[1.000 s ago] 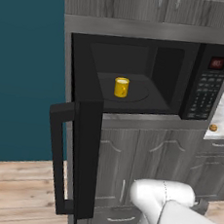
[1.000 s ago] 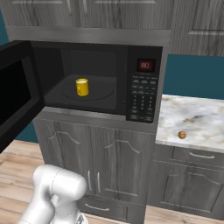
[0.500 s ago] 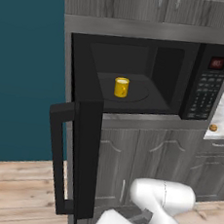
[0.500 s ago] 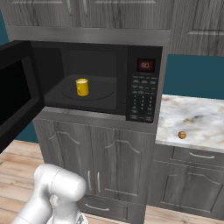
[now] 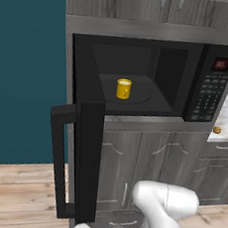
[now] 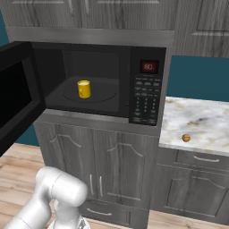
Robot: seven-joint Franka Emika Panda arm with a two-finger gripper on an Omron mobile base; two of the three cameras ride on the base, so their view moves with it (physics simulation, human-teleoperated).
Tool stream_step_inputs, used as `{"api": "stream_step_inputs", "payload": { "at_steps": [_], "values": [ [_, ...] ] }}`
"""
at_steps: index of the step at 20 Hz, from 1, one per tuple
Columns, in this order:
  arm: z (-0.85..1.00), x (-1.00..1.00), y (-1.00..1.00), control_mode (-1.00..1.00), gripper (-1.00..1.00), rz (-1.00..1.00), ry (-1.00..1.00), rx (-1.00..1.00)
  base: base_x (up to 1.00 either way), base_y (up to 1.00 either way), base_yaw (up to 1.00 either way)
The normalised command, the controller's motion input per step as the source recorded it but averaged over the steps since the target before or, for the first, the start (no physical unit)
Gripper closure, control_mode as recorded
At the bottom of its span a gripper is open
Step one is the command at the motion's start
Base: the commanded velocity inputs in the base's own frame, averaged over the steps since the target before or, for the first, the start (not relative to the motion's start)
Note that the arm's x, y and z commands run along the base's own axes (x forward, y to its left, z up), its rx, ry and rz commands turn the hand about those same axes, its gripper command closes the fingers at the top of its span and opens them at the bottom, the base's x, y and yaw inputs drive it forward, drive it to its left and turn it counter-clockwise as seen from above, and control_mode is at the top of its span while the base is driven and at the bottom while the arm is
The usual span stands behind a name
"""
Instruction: Pick the mug from the counter and place it inside the microwave. Then close the microwave.
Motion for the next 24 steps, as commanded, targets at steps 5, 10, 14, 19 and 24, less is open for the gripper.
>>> {"api": "stream_step_inputs", "payload": {
  "at_steps": [5,10,14,19,24],
  "values": [
    [-0.13,0.30,0.19,-1.00,-1.00,-0.05,0.20,-0.03,0.00,0.00,0.00],
    [0.00,0.21,0.53,-1.00,-1.00,-0.02,0.12,-0.02,0.00,0.00,0.00],
    [0.00,0.24,0.36,-1.00,-1.00,0.00,0.08,0.00,0.00,0.00,0.00],
    [0.00,0.24,0.21,-1.00,-1.00,0.00,0.16,-0.01,0.00,0.00,0.00],
    [-0.10,0.30,0.17,-1.00,-1.00,0.00,0.18,-0.02,0.00,0.00,0.00]
  ]
}}
